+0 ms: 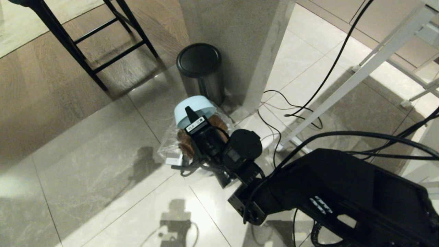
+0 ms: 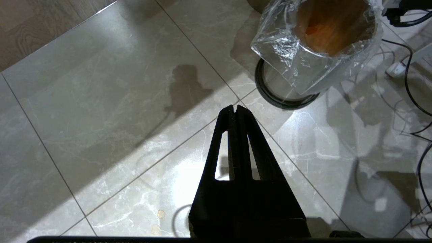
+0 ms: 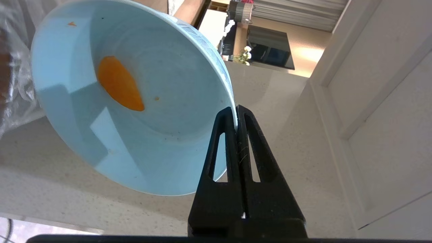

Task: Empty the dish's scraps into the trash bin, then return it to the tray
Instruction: Pour the leftover food from the bowl into the trash can

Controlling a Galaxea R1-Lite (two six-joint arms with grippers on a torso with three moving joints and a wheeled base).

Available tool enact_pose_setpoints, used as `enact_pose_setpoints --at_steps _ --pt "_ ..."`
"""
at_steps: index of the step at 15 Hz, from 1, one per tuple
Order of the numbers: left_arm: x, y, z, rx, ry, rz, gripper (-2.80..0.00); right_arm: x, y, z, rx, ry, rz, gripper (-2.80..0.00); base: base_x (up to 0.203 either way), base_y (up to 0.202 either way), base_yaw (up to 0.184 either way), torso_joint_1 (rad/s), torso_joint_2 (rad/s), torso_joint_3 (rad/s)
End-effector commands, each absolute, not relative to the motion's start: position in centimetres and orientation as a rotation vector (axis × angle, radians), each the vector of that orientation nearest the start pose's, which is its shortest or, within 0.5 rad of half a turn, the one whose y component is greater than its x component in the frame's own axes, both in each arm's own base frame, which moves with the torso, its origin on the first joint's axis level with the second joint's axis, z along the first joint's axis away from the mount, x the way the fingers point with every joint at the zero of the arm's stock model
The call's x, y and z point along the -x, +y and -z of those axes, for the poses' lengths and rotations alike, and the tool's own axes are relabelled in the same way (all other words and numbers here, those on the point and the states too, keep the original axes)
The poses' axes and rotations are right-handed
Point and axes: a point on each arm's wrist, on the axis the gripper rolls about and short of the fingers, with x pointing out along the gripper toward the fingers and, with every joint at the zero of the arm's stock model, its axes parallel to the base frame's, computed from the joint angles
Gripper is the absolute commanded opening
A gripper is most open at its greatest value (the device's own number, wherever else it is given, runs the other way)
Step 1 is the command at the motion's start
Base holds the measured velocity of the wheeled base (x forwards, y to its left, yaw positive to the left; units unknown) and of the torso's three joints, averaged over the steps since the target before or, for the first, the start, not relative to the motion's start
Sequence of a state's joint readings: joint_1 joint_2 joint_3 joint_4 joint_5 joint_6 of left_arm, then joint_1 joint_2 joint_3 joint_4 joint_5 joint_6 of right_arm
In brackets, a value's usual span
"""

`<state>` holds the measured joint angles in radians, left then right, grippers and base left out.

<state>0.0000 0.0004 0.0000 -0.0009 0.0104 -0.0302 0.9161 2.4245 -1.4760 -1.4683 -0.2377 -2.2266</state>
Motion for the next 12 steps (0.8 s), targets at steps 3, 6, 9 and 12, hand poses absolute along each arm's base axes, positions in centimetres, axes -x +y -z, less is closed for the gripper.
enact_pose_setpoints --at_steps 3,6,9,12 --pt "2.3 0.0 -7.6 0.031 0.0 -0.011 -2.8 -29.6 37.1 -15.8 1.807 -0.904 0.161 -2.8 0.0 0.0 0.0 0.0 0.0 0.0" --pt "2.3 0.0 -7.6 0.031 0.0 -0.011 -2.8 -30.4 35.7 -18.0 1.754 -0.746 0.253 -2.8 0.0 0.0 0.0 0.0 0.0 0.0" --pt "2.3 0.0 -7.6 0.031 -0.001 -0.011 -2.8 -31.4 33.7 -19.8 1.691 -0.579 0.329 -2.8 0.0 0.0 0.0 0.0 0.0 0.0" --pt "2.3 0.0 -7.6 0.031 0.0 -0.011 -2.8 -31.6 33.3 -20.5 1.673 -0.58 0.354 -2.8 0.0 0.0 0.0 0.0 0.0 0.0"
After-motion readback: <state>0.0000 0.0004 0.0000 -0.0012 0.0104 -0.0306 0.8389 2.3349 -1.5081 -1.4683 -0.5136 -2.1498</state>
